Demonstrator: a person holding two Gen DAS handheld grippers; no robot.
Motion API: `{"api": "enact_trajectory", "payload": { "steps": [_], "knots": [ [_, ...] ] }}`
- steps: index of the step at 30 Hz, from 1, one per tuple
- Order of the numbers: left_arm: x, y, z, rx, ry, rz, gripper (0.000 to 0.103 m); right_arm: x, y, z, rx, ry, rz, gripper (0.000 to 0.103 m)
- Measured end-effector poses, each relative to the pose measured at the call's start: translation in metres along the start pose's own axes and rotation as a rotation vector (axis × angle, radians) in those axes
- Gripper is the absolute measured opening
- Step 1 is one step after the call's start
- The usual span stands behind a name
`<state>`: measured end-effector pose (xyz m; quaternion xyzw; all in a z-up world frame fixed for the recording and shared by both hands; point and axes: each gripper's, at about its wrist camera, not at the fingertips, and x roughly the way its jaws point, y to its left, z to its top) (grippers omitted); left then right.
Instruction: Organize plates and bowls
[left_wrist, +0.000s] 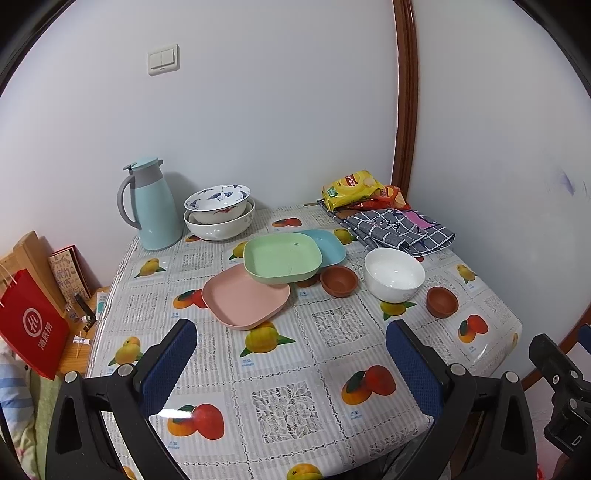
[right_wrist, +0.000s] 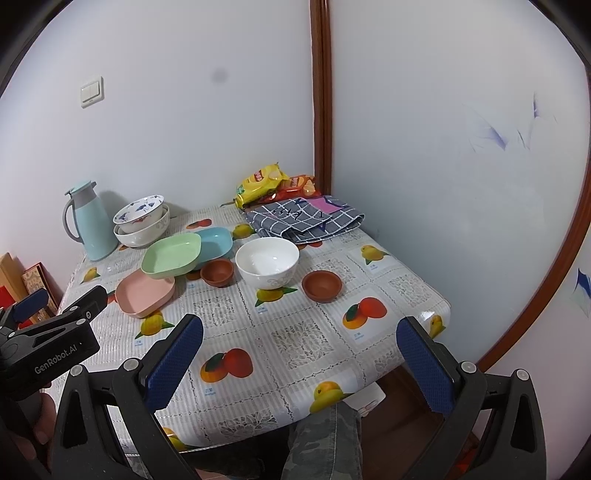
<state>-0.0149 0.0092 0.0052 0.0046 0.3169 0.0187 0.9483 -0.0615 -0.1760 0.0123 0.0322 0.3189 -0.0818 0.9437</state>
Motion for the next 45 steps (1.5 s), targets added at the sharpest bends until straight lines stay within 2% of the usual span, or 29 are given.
{"api": "enact_trajectory", "payload": {
  "steps": [45],
  "knots": [
    [-0.0016, 0.0003, -0.0069, -0.001, 0.001, -0.002, 0.103, -0.006, -0.0043, -0.0007, 0.007, -0.019, 0.006, 0.103]
  ]
}}
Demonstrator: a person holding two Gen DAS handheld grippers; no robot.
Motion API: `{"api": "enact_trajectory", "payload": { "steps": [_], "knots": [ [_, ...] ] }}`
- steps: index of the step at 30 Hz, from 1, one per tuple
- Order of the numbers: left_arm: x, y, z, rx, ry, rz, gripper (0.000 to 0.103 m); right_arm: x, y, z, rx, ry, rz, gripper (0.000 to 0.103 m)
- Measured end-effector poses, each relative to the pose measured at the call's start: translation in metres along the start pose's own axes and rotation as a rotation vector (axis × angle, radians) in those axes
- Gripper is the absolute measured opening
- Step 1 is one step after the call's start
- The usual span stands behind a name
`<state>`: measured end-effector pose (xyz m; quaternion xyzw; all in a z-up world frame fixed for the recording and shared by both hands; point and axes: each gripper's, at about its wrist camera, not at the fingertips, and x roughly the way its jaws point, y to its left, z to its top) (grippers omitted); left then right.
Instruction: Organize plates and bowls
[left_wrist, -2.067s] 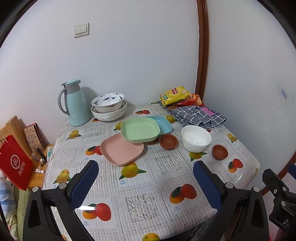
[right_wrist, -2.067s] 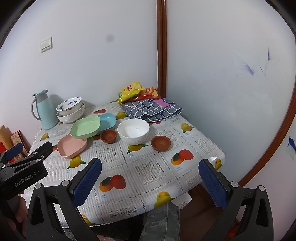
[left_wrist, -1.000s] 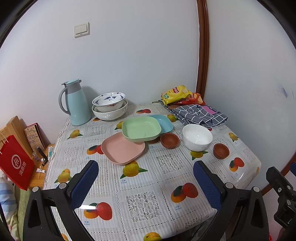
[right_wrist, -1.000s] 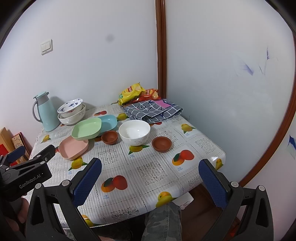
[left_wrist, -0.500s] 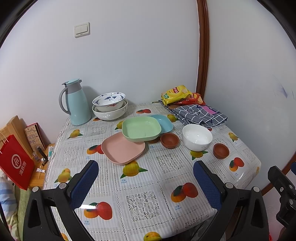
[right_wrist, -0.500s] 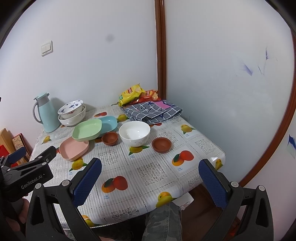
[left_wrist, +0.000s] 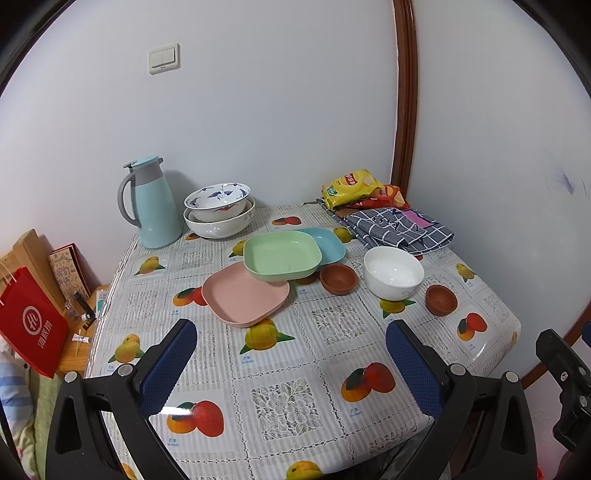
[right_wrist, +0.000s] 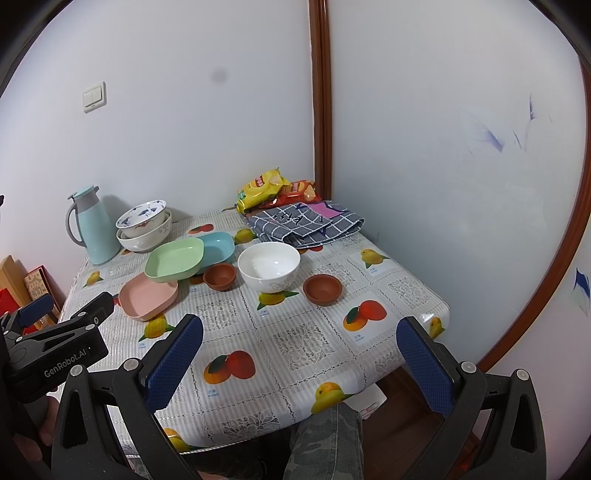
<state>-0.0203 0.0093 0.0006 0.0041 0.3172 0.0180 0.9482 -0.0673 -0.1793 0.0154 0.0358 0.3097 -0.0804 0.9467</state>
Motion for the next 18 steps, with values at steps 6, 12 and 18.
{"api": "enact_trajectory", "payload": {
  "steps": [6, 12, 18],
  "knots": [
    [0.0, 0.0, 0.0, 0.001, 0.001, -0.001, 0.103, 0.0, 0.001, -0.001, -0.001, 0.0, 0.001, 0.103],
    [0.005, -0.003, 0.003, 0.005, 0.003, -0.005, 0.103, 0.0, 0.0, 0.0, -0.002, -0.003, -0.001, 0.103],
    [0.014, -0.008, 0.009, 0.023, 0.009, -0.003, 0.103, 0.004, 0.0, 0.005, 0.008, 0.006, 0.011, 0.103]
  ]
}}
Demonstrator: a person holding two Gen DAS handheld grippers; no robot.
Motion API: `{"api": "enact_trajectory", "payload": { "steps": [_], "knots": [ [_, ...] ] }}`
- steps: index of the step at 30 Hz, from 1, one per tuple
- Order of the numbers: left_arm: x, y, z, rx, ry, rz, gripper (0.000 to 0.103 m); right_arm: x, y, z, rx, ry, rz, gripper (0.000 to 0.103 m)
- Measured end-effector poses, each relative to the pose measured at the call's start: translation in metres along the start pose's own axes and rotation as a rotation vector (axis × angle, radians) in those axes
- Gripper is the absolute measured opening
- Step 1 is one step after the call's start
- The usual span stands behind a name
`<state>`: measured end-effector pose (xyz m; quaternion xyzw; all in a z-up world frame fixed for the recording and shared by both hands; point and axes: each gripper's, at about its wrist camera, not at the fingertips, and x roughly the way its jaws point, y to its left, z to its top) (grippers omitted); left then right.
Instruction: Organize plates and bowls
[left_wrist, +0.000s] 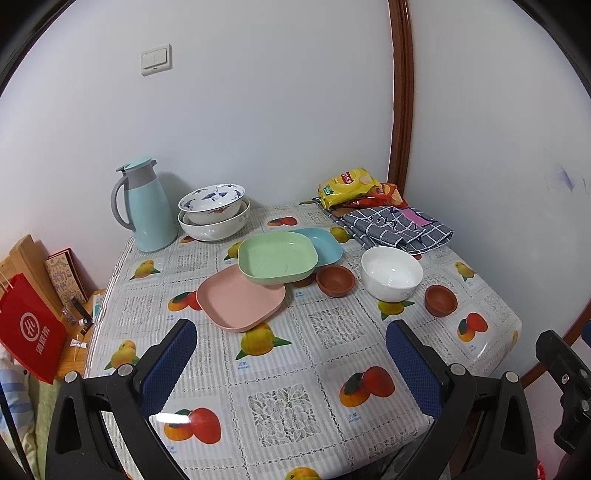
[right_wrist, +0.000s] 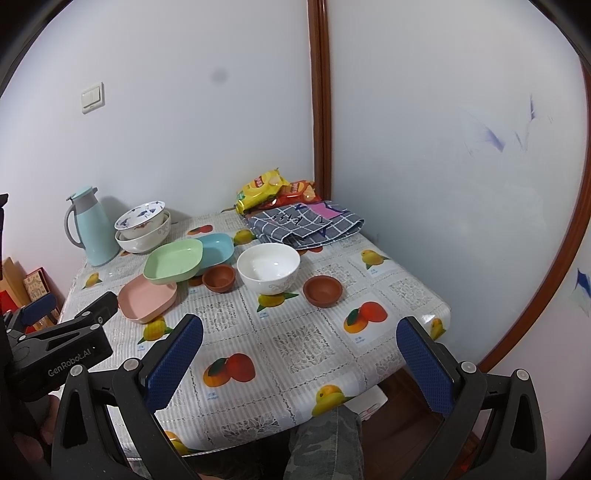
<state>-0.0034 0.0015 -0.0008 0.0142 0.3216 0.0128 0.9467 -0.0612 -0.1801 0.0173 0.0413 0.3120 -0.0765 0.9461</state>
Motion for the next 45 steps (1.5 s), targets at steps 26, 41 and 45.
{"api": "enact_trajectory", "payload": {
  "steps": [26, 41, 45],
  "knots": [
    [0.1, 0.056, 0.029, -0.048, 0.139, -0.008, 0.103, 0.094, 0.016, 0.016, 0.08, 0.071, 0.13, 0.103],
    [0.146, 0.095, 0.064, -0.096, 0.181, 0.034, 0.103, 0.15, 0.056, 0.046, 0.019, 0.105, 0.169, 0.102],
    [0.161, 0.101, 0.07, -0.105, 0.204, 0.036, 0.103, 0.168, 0.068, 0.06, -0.001, 0.114, 0.187, 0.098]
  ]
}}
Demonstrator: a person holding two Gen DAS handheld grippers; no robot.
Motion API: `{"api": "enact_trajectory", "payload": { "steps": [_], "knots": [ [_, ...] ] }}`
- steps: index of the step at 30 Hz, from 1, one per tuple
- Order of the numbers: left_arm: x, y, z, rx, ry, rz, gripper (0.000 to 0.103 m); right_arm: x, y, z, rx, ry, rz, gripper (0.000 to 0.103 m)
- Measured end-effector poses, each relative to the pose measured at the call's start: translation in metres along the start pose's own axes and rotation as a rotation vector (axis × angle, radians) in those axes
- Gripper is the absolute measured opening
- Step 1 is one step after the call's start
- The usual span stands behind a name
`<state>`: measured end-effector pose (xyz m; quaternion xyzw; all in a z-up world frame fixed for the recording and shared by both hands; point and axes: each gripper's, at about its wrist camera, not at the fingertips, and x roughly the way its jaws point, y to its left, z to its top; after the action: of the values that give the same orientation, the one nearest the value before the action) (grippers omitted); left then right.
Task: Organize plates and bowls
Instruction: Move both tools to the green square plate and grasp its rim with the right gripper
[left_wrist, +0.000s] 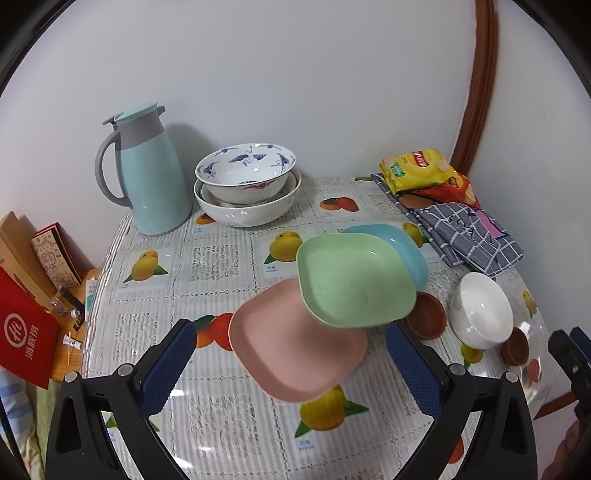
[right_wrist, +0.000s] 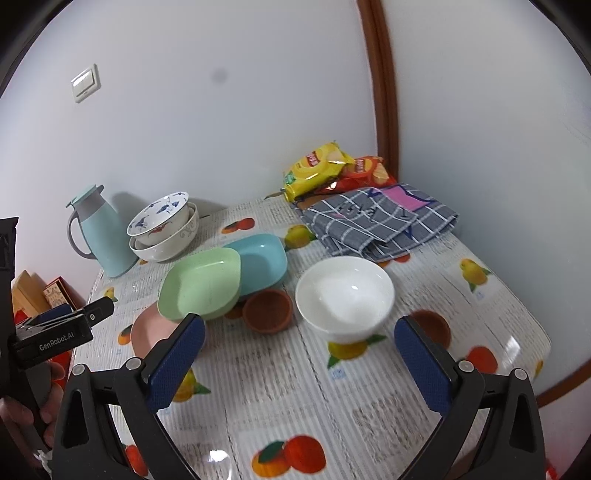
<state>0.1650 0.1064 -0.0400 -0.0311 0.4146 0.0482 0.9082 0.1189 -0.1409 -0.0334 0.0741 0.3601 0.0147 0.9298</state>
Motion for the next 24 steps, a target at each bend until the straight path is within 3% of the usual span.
{"api": "enact_trajectory", "payload": {
  "steps": [6, 14, 24],
  "knots": [
    [0.013, 0.008, 0.009, -0.007, 0.017, 0.01, 0.103, 0.027, 0.019, 0.026, -0.055, 0.012, 0.018, 0.093],
    [0.041, 0.024, 0.018, -0.038, 0.034, 0.043, 0.102, 0.057, 0.042, 0.031, -0.126, 0.034, 0.037, 0.086],
    [0.085, 0.028, 0.032, -0.046, 0.092, -0.009, 0.102, 0.104, 0.057, 0.027, -0.138, 0.105, 0.056, 0.08]
  ]
}}
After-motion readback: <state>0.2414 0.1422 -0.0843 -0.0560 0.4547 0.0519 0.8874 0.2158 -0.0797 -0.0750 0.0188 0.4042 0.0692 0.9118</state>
